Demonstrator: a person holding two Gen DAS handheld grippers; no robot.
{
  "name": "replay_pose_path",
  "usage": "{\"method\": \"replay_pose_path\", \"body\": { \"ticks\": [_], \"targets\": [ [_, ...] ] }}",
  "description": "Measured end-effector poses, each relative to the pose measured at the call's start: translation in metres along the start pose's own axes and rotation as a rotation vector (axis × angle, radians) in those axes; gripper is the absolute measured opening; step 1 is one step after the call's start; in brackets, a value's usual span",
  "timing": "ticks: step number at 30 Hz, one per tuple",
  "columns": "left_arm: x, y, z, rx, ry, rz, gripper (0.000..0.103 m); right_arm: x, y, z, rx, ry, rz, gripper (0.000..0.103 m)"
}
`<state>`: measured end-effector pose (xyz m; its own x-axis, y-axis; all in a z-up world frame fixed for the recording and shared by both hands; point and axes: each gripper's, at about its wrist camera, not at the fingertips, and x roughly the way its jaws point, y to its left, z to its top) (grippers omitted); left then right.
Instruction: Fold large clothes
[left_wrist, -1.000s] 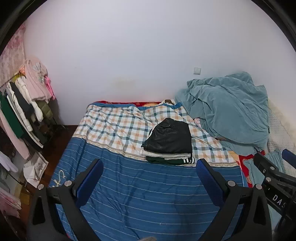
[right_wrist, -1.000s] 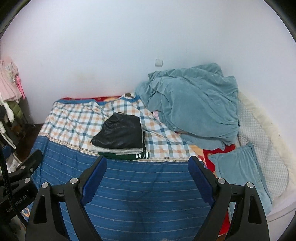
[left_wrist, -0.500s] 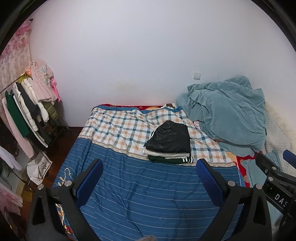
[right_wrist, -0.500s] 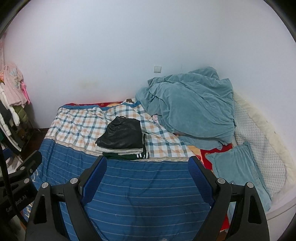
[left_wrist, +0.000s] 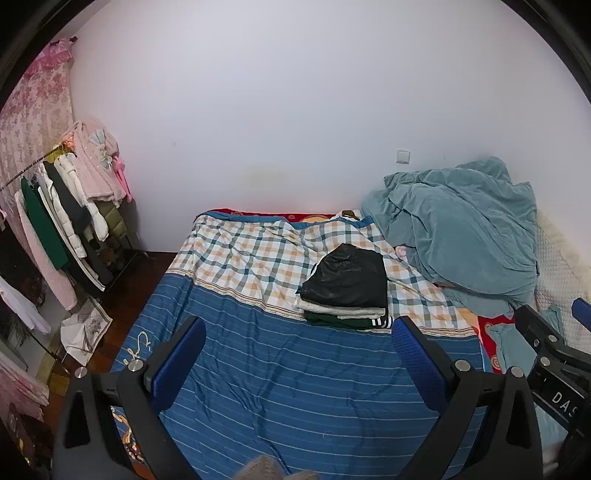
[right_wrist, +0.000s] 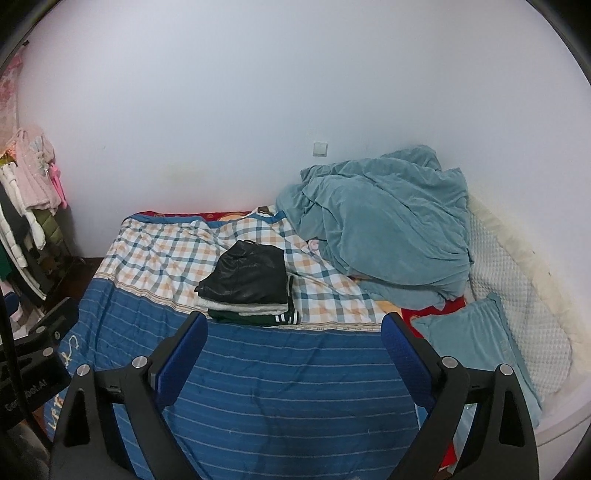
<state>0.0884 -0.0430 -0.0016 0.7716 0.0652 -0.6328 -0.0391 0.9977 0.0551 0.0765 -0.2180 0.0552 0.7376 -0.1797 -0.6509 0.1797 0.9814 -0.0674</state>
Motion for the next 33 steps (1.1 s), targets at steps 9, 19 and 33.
{"method": "replay_pose_path", "body": {
  "ticks": [9, 19, 33],
  "targets": [
    [-0.0077, 0.0003, -0.0007, 0.001, -0.013, 0.007, 0.103, -0.0041, -0.0031, 0.0025, 0.01, -0.014, 0.015, 0.097],
    [-0.0086, 0.0001, 0.0014, 0.005, -0.01, 0.005, 0.103, -0.0036, -0.0032, 0.0039, 0.016, -0.016, 0.018, 0.097],
    [-0.009, 0.0028, 0.0072, 0.007, -0.018, 0.003, 0.103, -0.0038, -0.0009, 0.0061, 0.019, -0.02, 0.02, 0.097]
  ]
}}
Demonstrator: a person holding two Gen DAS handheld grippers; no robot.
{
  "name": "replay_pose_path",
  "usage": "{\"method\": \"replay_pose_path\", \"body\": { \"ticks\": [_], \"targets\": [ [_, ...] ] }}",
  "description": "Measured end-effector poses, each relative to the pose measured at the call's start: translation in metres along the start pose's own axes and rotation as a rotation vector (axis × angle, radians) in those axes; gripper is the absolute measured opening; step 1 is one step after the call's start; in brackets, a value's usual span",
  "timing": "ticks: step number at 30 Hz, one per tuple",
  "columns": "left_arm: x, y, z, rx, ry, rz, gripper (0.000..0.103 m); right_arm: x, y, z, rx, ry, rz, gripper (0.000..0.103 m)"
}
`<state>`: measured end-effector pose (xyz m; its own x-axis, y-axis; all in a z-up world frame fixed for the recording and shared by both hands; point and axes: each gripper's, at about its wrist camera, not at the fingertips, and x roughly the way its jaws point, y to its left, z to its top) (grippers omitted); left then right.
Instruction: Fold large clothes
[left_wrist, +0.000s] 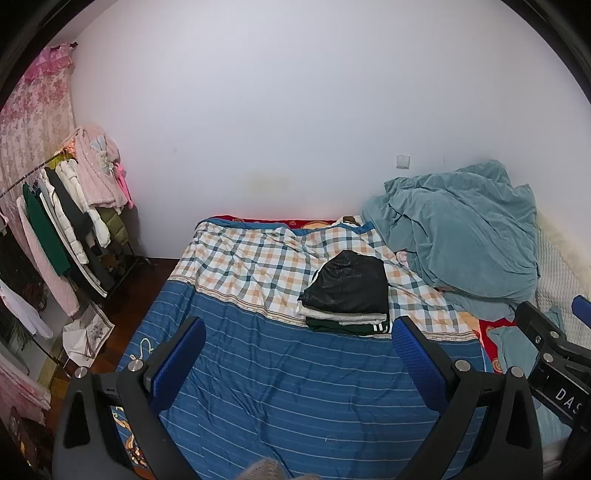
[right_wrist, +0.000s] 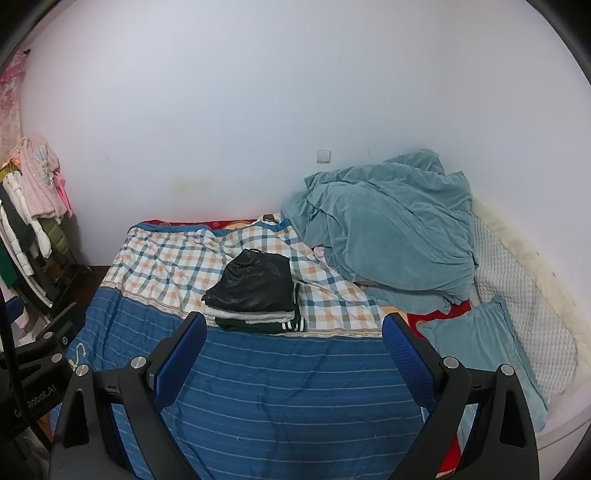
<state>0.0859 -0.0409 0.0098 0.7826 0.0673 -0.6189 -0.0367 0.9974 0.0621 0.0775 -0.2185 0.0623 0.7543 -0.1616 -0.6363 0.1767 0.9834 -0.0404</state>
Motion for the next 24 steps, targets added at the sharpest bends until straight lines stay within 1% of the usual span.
{"method": "replay_pose_path", "body": {
  "ticks": [5, 24],
  "targets": [
    [0.0006, 0.0029, 0.005, 0.001, 0.003, 0.001, 0.103, 0.0002, 0.0006, 0.0003, 0.001, 0.0, 0.002, 0.097],
    [0.001, 0.0033, 0.0082, 0.004, -0.009, -0.011, 0.103, 0.0029, 0.0023, 0.0025, 0.0, 0.002, 0.007, 0.097]
  ]
}}
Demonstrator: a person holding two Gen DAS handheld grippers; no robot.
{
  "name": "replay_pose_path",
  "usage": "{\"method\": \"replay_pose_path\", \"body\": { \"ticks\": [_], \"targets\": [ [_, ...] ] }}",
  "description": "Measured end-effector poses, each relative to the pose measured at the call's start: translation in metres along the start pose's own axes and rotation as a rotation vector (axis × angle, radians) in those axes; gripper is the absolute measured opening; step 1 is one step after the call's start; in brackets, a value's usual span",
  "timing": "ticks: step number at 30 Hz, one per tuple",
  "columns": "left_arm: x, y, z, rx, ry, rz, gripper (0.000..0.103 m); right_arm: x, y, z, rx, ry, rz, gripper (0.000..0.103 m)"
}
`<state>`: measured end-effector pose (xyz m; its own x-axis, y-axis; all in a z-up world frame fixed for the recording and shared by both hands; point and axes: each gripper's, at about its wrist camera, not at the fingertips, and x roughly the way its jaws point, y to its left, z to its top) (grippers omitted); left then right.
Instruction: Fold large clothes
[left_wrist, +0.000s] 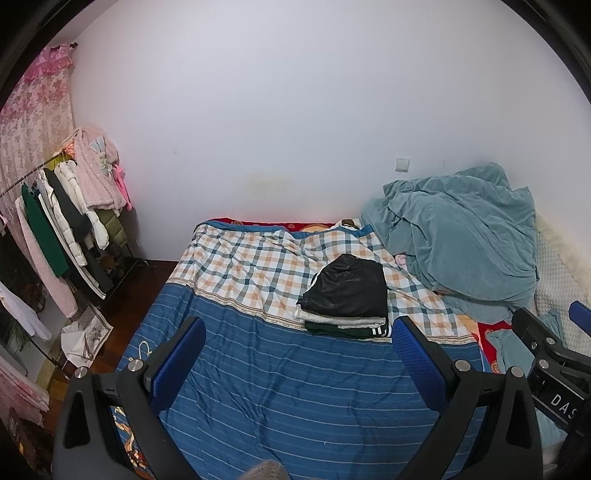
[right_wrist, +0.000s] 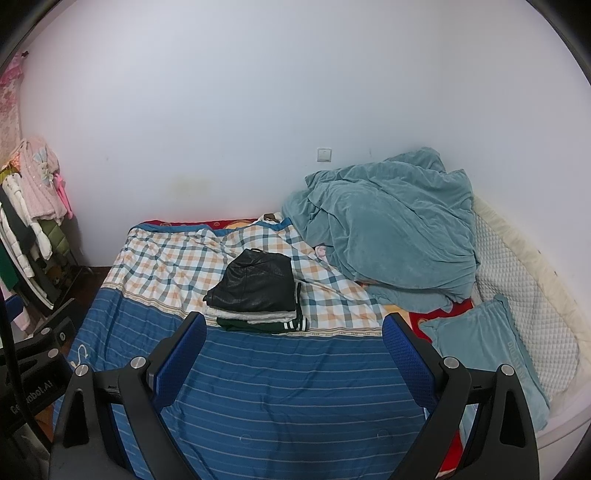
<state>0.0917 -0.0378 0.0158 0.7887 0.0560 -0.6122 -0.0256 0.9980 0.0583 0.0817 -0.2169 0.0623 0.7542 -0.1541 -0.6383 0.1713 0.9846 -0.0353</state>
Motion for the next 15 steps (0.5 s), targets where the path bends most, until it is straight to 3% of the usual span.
{"method": "replay_pose_path", "body": {
  "ticks": [15],
  "targets": [
    [-0.0009, -0.0023, 0.0015, 0.0, -0.007, 0.002, 0.103, -0.0015, -0.0016, -0.0004, 0.005, -0.007, 0.001, 0.097]
  ]
}}
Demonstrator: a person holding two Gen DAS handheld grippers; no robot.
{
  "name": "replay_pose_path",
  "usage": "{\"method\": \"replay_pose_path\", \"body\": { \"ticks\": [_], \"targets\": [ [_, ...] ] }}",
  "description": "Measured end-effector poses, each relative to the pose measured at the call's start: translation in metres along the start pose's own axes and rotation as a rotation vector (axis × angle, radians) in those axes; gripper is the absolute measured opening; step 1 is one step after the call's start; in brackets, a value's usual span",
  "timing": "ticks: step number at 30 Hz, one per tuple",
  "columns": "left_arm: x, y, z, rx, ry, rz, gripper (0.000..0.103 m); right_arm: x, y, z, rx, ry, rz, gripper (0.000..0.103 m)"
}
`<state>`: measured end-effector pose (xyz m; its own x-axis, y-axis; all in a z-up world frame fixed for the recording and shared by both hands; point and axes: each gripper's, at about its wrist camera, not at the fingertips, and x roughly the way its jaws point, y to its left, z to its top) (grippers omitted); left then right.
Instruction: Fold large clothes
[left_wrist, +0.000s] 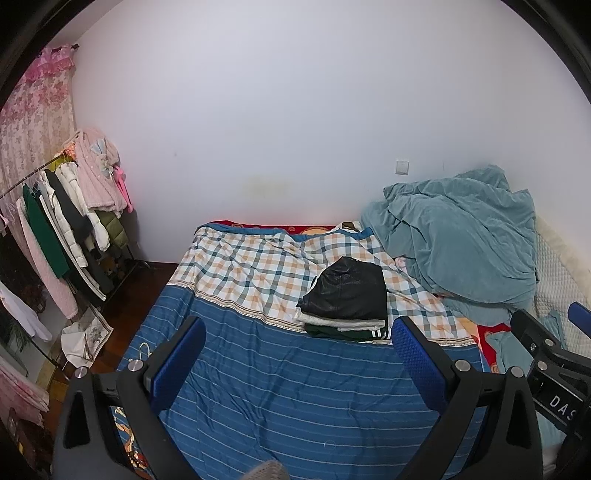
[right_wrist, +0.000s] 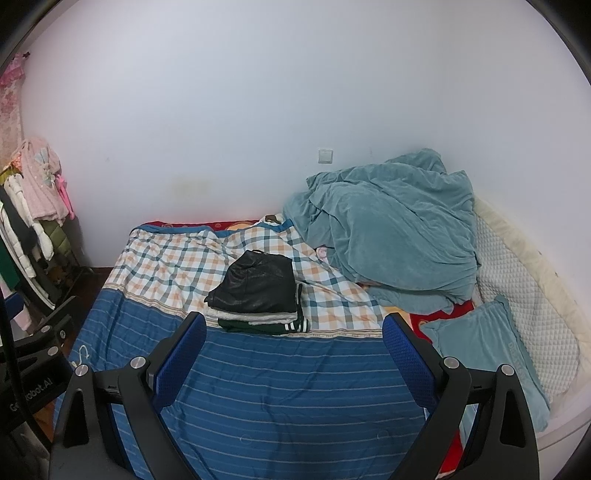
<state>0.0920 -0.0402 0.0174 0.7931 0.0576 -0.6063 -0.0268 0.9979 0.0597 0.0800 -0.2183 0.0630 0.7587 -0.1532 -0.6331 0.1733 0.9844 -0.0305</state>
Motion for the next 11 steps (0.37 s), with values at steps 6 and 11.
{"method": "replay_pose_path", "body": {
  "ticks": [6, 11],
  "targets": [
    [-0.0008, 0.0002, 0.002, 0.0, -0.002, 0.003, 0.103, -0.0005, -0.0004, 0.0005, 0.0, -0.001, 0.001, 0.098],
    [-0.0036, 0.0011, 0.0019, -0.008, -0.011, 0.002, 0.103, 0.0005, 0.0006, 0.0018, -0.002, -0.002, 0.003, 0.098]
  ]
}}
